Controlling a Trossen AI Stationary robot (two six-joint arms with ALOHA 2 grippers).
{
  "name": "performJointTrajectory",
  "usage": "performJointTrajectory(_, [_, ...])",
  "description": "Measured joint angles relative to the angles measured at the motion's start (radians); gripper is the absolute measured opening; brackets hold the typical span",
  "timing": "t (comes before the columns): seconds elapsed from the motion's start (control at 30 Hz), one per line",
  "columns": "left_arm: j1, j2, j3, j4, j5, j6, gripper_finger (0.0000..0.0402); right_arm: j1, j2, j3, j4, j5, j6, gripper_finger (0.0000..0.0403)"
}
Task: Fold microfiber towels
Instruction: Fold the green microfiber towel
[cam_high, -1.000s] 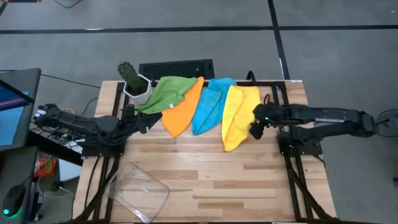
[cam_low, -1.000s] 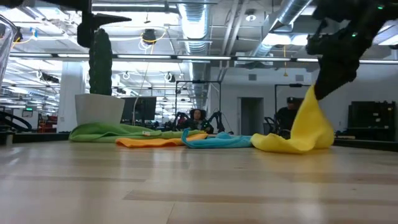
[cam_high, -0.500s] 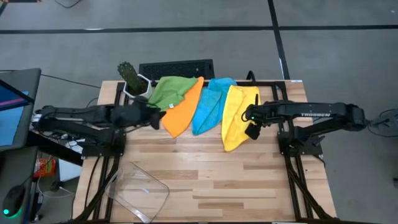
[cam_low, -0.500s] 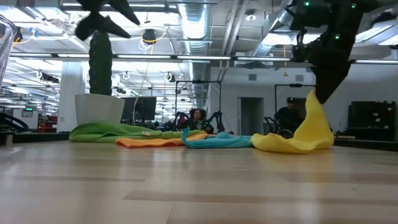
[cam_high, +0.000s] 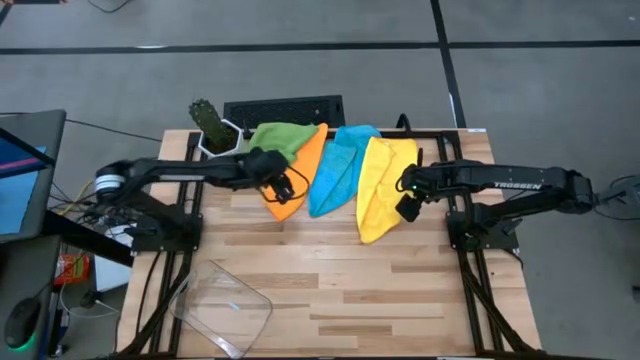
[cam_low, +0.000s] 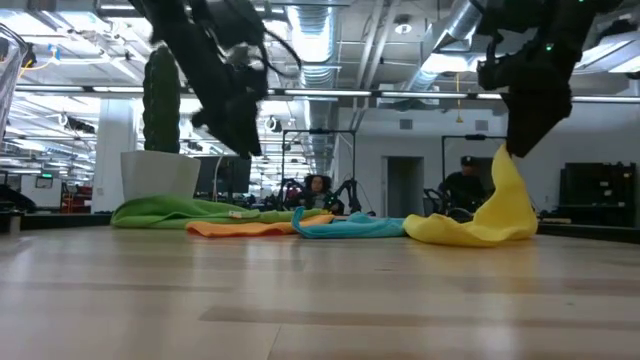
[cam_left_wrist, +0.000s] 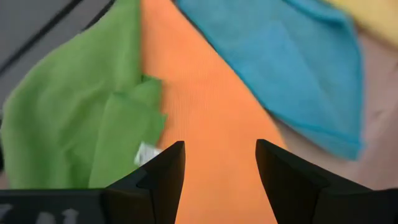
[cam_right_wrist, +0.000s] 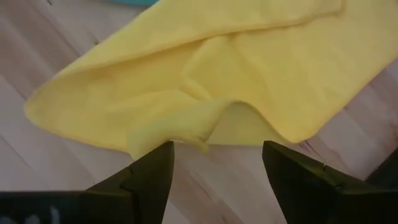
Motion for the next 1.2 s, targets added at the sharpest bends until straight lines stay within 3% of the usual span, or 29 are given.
performJointTrajectory(0.33, [0.069,0.222,0.001,0.087,0.039,0.059,0.019,0.0,0.002,0.0,0.005,-0.019,0.0,0.0272])
performJointTrajectory(0.6, [0.088,0.237,0.001,0.125,-0.072,0.119,0.019,0.0,0.002,0.0,0.017,-0.02,0.0,0.0272])
performJointTrajectory(0.73, [0.1,0.25,0.001,0.132,-0.003,0.156,0.019,0.0,0.002,0.0,0.032,-0.02,0.0,0.0272])
performJointTrajectory(1.2, [0.099,0.334,0.001,0.141,-0.067,0.143,0.0189,0.0,0.002,0.0,0.033,-0.091,-0.002,0.0272])
